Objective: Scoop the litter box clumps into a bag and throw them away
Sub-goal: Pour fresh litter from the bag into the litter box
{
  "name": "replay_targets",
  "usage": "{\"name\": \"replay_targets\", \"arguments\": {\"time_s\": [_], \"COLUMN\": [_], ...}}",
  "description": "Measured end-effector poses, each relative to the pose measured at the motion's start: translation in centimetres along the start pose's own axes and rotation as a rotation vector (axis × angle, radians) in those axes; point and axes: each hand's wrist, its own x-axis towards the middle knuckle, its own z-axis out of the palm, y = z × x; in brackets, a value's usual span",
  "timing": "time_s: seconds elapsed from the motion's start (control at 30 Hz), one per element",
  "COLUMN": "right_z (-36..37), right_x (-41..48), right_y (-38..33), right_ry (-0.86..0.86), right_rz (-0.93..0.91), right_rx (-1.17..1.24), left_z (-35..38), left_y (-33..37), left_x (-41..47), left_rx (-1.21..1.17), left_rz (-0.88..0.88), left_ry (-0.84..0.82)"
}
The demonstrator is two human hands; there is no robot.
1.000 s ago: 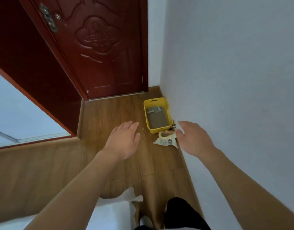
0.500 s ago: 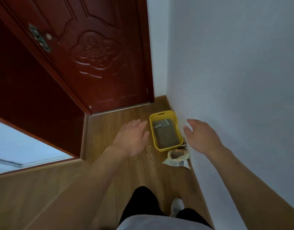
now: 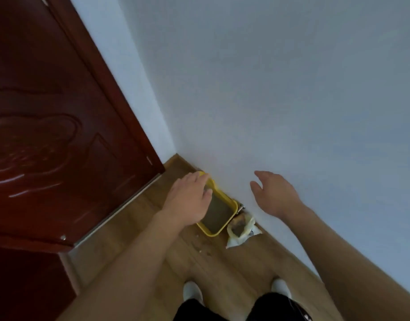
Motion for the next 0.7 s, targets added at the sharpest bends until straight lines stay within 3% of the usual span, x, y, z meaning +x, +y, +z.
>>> {"name": "replay_targets", "arguments": {"time_s": [0.13,0.4,0.7], "right_z": [0.7,2.0,13.7], "right_x": [-1.0,-1.2,5.6], "right_y": [-1.2,3.1,12.2], "right_ry": [0.020,0.076,0.030], "right_rz": [0.139,0.257,0.305], "right_rx": [0.052,0.064,0.107], "left_z": [-0.8,1.1,15.1], "left_y": [-0.8,2.3,3.6], "left_x": [2.2,4.4,11.4], "left_rx": [0.039,0.025,0.028], "left_rz": [0.181,0.331,0.384], "left_ry": [-0.054,-0.133,-0.228]}}
